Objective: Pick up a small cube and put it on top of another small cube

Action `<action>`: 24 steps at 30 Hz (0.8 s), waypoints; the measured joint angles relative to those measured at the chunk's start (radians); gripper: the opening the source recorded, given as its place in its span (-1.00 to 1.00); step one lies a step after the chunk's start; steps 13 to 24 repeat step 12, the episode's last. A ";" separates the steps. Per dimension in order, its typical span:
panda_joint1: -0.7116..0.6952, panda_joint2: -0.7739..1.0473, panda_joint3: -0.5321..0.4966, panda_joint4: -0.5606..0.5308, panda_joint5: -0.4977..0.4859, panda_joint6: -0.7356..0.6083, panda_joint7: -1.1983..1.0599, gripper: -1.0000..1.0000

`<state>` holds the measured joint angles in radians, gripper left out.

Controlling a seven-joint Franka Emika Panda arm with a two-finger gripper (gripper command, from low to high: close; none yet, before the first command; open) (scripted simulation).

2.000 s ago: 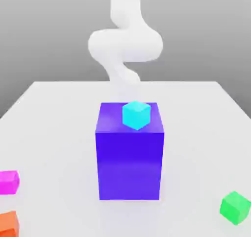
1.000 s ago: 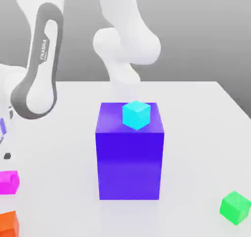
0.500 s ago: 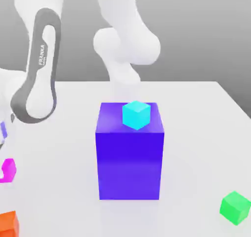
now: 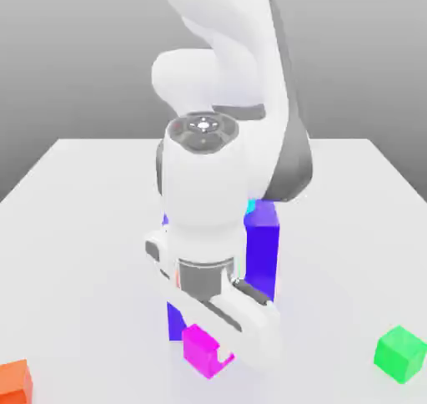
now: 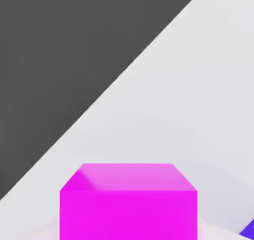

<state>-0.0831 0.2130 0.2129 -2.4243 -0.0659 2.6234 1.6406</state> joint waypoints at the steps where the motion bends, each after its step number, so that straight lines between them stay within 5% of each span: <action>1: 0.028 -0.004 0.022 0.001 -0.008 -0.005 0.012 -1.00; 8: 0.276 0.116 0.110 0.061 -0.157 0.045 0.159 -1.00; 9: 0.301 0.146 0.100 0.069 -0.181 0.064 0.177 1.00; 24: 0.301 0.146 0.100 0.069 -0.181 0.064 0.177 1.00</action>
